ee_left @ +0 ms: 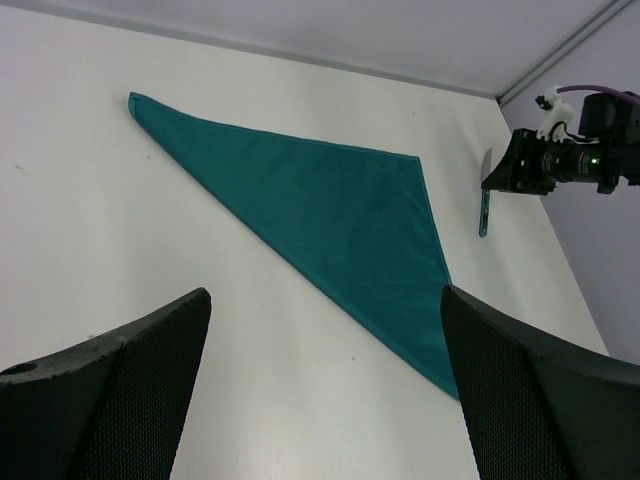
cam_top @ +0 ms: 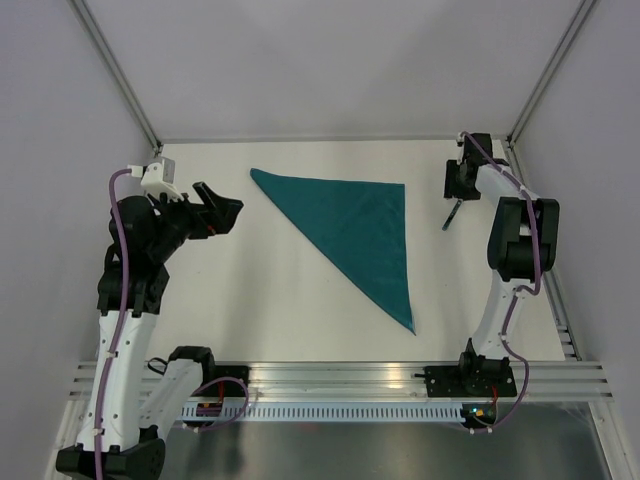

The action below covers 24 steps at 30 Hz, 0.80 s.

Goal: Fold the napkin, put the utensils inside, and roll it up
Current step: Grab a utensil with the right arm

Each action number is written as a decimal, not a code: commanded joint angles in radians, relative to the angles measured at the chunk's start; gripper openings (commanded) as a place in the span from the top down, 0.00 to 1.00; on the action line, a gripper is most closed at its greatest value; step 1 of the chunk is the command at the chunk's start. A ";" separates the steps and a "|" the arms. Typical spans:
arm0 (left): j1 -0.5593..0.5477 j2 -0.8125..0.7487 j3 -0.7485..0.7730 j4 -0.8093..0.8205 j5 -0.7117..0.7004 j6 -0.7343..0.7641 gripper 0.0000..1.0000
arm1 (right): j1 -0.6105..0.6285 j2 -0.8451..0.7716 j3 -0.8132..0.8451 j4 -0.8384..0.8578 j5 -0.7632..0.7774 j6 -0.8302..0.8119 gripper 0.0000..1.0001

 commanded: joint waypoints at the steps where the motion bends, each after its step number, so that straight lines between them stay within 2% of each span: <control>1: 0.005 -0.011 -0.005 0.059 0.032 -0.032 0.00 | 0.006 0.064 0.049 -0.113 0.066 0.042 0.46; 10: 0.005 -0.010 -0.013 0.060 0.034 -0.030 0.00 | -0.025 0.129 0.034 -0.111 0.057 0.043 0.48; 12: 0.005 -0.008 -0.013 0.062 0.034 -0.029 0.00 | -0.027 0.138 0.026 -0.111 0.048 0.031 0.54; 13: 0.005 -0.010 -0.013 0.062 0.034 -0.027 0.00 | -0.025 0.140 0.023 -0.110 0.044 0.026 0.62; 16: 0.005 -0.011 -0.014 0.057 0.034 -0.024 0.00 | -0.024 0.144 0.000 -0.104 0.031 0.010 0.76; 18: 0.005 -0.011 -0.014 0.056 0.032 -0.023 0.00 | -0.021 0.138 -0.032 -0.091 0.024 -0.007 0.78; 22: 0.007 -0.011 -0.010 0.044 0.031 -0.019 0.00 | -0.014 0.130 -0.057 -0.090 0.031 -0.053 0.97; 24: 0.005 -0.010 -0.007 0.042 0.028 -0.018 0.00 | -0.016 0.114 -0.066 -0.088 0.024 -0.069 1.00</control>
